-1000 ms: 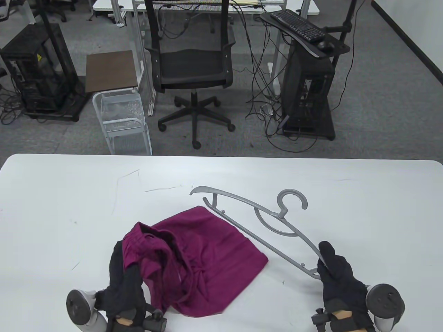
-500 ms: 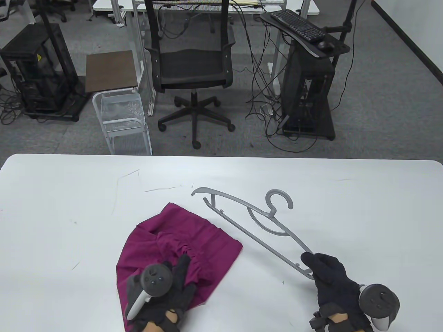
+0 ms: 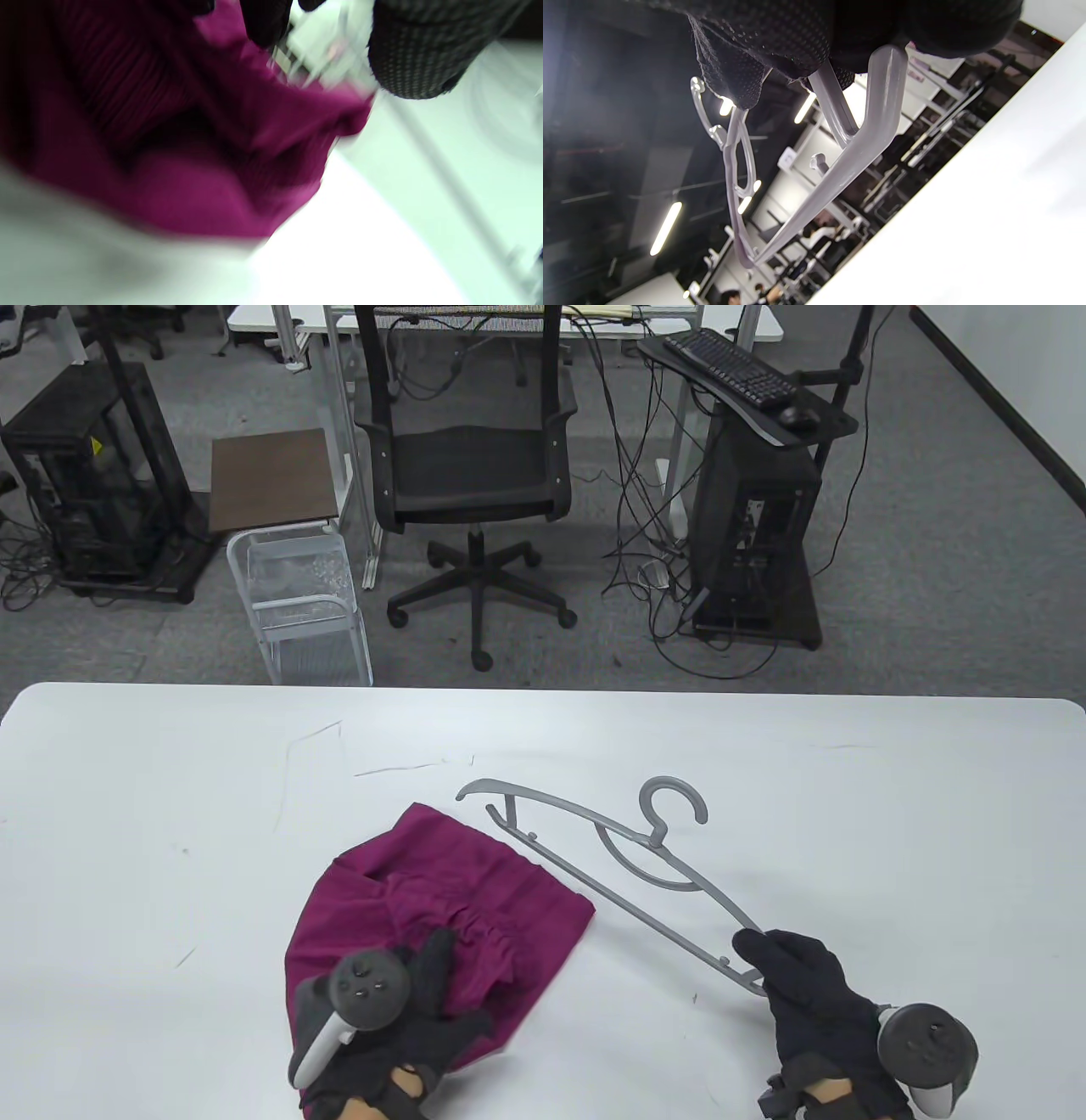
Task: Remove shorts from gray hanger
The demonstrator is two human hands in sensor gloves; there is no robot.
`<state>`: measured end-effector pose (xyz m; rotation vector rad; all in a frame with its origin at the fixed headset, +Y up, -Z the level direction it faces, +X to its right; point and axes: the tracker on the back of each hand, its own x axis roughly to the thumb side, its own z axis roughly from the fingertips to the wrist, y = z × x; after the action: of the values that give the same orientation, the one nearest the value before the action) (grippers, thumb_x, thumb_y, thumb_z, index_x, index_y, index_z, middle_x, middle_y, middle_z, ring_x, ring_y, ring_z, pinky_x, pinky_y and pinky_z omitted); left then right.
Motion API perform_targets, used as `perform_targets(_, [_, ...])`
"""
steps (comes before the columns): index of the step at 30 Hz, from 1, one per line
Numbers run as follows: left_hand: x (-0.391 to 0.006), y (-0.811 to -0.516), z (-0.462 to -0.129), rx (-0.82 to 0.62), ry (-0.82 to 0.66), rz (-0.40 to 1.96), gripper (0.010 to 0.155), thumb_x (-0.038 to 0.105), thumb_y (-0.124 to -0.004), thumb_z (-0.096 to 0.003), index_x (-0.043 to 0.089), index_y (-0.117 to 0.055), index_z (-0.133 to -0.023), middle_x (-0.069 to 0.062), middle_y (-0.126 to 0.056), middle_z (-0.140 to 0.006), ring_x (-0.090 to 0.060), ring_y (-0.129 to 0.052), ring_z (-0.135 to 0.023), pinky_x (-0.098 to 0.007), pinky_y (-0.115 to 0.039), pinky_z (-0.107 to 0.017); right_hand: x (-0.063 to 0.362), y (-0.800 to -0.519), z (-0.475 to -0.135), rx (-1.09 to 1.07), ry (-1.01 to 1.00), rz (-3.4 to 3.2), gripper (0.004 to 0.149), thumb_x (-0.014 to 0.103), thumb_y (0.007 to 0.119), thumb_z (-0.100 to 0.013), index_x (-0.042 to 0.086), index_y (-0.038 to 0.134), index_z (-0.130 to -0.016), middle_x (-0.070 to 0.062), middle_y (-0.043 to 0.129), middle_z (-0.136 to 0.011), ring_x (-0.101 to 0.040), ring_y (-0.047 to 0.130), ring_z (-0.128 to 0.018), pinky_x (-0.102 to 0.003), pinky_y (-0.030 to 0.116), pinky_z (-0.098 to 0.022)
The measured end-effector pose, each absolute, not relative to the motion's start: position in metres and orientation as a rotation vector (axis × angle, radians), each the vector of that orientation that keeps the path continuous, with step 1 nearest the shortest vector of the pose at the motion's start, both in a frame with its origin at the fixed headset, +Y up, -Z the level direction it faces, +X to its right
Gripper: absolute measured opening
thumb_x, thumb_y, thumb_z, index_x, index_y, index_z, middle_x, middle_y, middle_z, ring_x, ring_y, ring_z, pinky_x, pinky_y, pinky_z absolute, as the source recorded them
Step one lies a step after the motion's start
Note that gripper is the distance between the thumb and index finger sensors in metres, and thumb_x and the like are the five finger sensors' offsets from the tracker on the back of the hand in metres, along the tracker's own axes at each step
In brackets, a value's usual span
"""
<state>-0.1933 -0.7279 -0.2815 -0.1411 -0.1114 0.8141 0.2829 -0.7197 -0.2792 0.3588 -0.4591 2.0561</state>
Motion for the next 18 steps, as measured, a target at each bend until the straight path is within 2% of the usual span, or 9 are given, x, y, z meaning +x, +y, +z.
perform_targets(1, [-0.2, -0.72, -0.277, -0.027, -0.097, 0.877, 0.089, 0.064, -0.079, -0.0391, 0.044, -0.03, -0.111, 0.009, -0.048, -0.121, -0.042, -0.042, -0.116, -0.07, -0.031, -0.078, 0.284, -0.72, -0.279, 0.337, -0.468, 2.056, 0.054, 0.009, 0.08, -0.046, 0.036, 0.08, -0.092, -0.01, 0.077, -0.093, -0.035, 0.08, -0.063, -0.048, 0.081, -0.036])
perform_targets(3, [-0.21, -0.714, -0.271, 0.104, -0.088, 0.973, 0.086, 0.064, -0.078, -0.0391, 0.045, -0.034, -0.111, 0.008, -0.051, -0.121, -0.042, -0.047, -0.116, -0.07, -0.034, -0.078, 0.289, -0.721, -0.278, 0.241, -0.47, 2.059, 0.055, 0.007, 0.079, -0.046, 0.036, 0.08, -0.092, -0.01, 0.077, -0.093, -0.036, 0.079, -0.063, -0.048, 0.08, -0.036])
perform_targets(7, [-0.216, -0.713, -0.269, 0.105, -0.08, 1.032, 0.083, 0.063, -0.076, -0.0409, 0.043, -0.037, -0.111, 0.006, -0.051, -0.121, -0.043, -0.046, -0.115, -0.071, -0.034, -0.077, 0.3, -0.73, -0.279, 0.002, -0.369, 2.076, 0.057, 0.004, 0.078, -0.044, 0.036, 0.08, -0.092, -0.01, 0.077, -0.093, -0.037, 0.079, -0.064, -0.049, 0.079, -0.037])
perform_targets(11, [-0.211, -0.717, -0.271, 0.076, -0.063, 0.99, 0.082, 0.063, -0.076, -0.0409, 0.042, -0.039, -0.111, 0.005, -0.053, -0.12, -0.043, -0.048, -0.114, -0.07, -0.037, -0.077, 0.308, -0.749, -0.285, -0.195, -0.159, 2.091, 0.059, 0.002, 0.076, -0.044, 0.033, 0.077, -0.095, -0.013, 0.075, -0.094, -0.039, 0.077, -0.064, -0.049, 0.078, -0.037])
perform_targets(13, [-0.208, -0.718, -0.271, 0.055, -0.073, 0.99, 0.082, 0.063, -0.076, -0.0411, 0.042, -0.039, -0.111, 0.005, -0.053, -0.12, -0.044, -0.048, -0.114, -0.07, -0.037, -0.077, 0.308, -0.757, -0.289, -0.191, -0.1, 2.064, 0.064, 0.0, 0.074, -0.042, 0.03, 0.071, -0.099, -0.016, 0.069, -0.096, -0.041, 0.074, -0.07, -0.051, 0.076, -0.043])
perform_targets(15, [-0.206, -0.718, -0.272, 0.042, -0.074, 0.982, 0.082, 0.063, -0.076, -0.0411, 0.042, -0.04, -0.111, 0.004, -0.053, -0.12, -0.044, -0.048, -0.114, -0.07, -0.037, -0.077, 0.305, -0.762, -0.293, -0.18, -0.04, 2.064, 0.068, -0.004, 0.072, -0.04, 0.024, 0.064, -0.102, -0.021, 0.06, -0.103, -0.047, 0.068, -0.081, -0.059, 0.07, -0.052])
perform_targets(16, [-0.206, -0.718, -0.272, 0.041, -0.074, 0.979, 0.081, 0.063, -0.076, -0.0411, 0.042, -0.04, -0.111, 0.004, -0.053, -0.12, -0.044, -0.048, -0.114, -0.07, -0.037, -0.077, 0.302, -0.763, -0.295, -0.164, -0.007, 2.125, 0.07, -0.005, 0.071, -0.038, 0.019, 0.059, -0.103, -0.022, 0.052, -0.108, -0.051, 0.061, -0.09, -0.064, 0.065, -0.059])
perform_targets(18, [-0.206, -0.718, -0.272, 0.04, -0.073, 0.979, 0.081, 0.062, -0.075, -0.041, 0.041, -0.04, -0.111, 0.005, -0.054, -0.12, -0.044, -0.049, -0.114, -0.07, -0.038, -0.077, 0.299, -0.765, -0.297, -0.145, 0.059, 2.203, 0.072, -0.007, 0.07, -0.037, 0.013, 0.052, -0.104, -0.022, 0.041, -0.112, -0.053, 0.049, -0.097, -0.071, 0.051, -0.064])
